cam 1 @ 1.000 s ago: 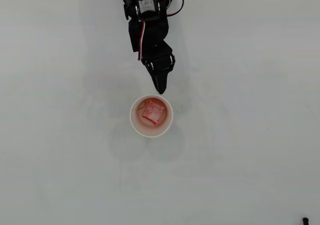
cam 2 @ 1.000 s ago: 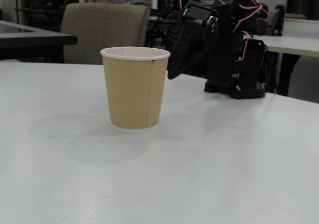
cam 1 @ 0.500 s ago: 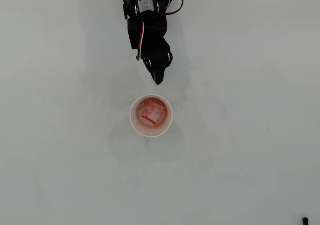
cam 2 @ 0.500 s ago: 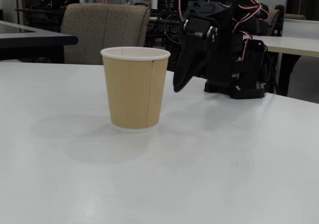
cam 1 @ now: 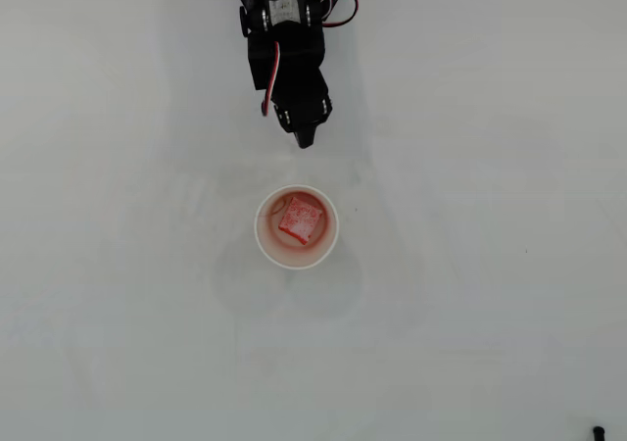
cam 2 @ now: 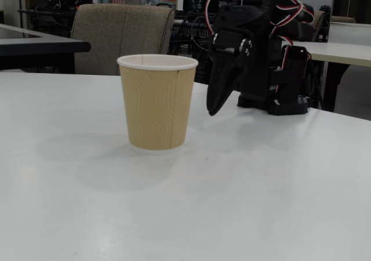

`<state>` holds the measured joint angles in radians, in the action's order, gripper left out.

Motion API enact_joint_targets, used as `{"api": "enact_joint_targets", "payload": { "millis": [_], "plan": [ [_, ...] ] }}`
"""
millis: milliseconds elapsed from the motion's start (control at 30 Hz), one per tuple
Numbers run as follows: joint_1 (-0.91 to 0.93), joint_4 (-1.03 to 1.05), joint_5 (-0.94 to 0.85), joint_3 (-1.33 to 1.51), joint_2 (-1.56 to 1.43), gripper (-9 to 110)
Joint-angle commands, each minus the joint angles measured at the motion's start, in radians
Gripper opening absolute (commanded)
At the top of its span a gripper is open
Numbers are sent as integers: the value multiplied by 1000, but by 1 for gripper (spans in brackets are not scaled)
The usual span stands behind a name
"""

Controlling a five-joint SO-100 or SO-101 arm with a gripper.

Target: Grasp a red cube and put it in the cup.

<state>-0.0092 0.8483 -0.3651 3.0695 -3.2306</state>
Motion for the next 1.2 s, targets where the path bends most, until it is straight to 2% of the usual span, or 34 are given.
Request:
{"api": "enact_joint_targets", "payload": {
  "millis": [0, 133, 267, 1167],
  "plan": [
    [-6, -198, 104, 77, -18, 0],
    [-8, -281, 221, 77, -18, 0],
    [-11, -261, 270, 77, -18, 0],
    [-21, -227, 258, 77, -17, 0]
  ]
}}
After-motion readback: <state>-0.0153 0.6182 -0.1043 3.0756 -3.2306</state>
